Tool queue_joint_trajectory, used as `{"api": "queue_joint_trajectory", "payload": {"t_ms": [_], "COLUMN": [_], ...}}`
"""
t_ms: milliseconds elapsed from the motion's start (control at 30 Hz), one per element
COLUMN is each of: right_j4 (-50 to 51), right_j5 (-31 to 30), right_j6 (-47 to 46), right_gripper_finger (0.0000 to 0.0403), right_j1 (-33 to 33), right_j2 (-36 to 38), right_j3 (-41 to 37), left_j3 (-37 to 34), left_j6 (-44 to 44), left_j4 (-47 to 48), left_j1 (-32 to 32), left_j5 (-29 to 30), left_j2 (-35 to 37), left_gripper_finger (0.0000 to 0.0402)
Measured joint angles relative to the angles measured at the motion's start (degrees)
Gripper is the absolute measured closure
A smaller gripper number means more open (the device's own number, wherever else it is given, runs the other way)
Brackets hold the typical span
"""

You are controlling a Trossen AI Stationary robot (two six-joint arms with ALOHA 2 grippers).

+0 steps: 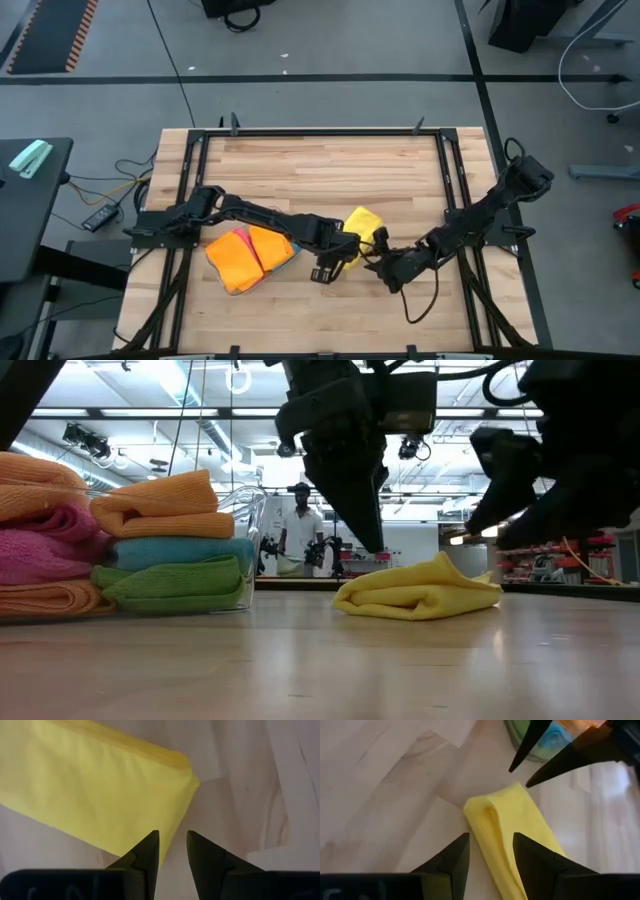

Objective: Fold microfiber towels
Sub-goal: Fold the yellow microfiber cloth

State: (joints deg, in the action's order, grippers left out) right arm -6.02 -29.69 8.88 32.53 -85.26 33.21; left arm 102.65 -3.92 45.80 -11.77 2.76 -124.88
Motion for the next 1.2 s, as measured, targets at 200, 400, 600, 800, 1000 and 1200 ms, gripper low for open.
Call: {"api": "queue_joint_trajectory", "payload": {"t_ms": [200, 400, 600, 800, 1000, 1200], "right_j4": [-1.34, -1.41, -1.31, -1.45, -1.57, -3.95], "right_j5": [1.48, 2.51, 1.86, 1.81, 3.76, 6.23], "right_j6": [-5.43, -8.26, -8.15, -5.23, -4.42, -4.63], "right_gripper_finger": [0.0244, 0.0244, 0.0244, 0.0244, 0.0244, 0.0244], "right_j1": [0.00, 0.51, 2.23, 3.04, 3.27, 4.78], "right_j2": [-2.43, -2.82, -2.82, -2.79, -2.79, -2.77], "right_j3": [-0.11, -0.11, 0.36, 0.90, 0.90, 0.87], "left_j3": [0.00, 0.03, 0.02, 0.02, 0.02, 0.02], "left_j6": [-0.41, 1.99, 3.30, 3.32, 2.97, 0.11], "left_j4": [3.80, 5.19, 5.08, 2.51, -4.29, -5.81], "left_j1": [0.10, 1.42, 2.36, 2.07, -0.04, -1.36], "left_j5": [3.37, 8.72, 8.35, 1.71, -4.02, -4.26], "left_j2": [0.00, -0.88, -4.49, -5.20, -5.20, -5.75], "left_gripper_finger": [0.0297, 0.0306, 0.0318, 0.0324, 0.0320, 0.0320]}}
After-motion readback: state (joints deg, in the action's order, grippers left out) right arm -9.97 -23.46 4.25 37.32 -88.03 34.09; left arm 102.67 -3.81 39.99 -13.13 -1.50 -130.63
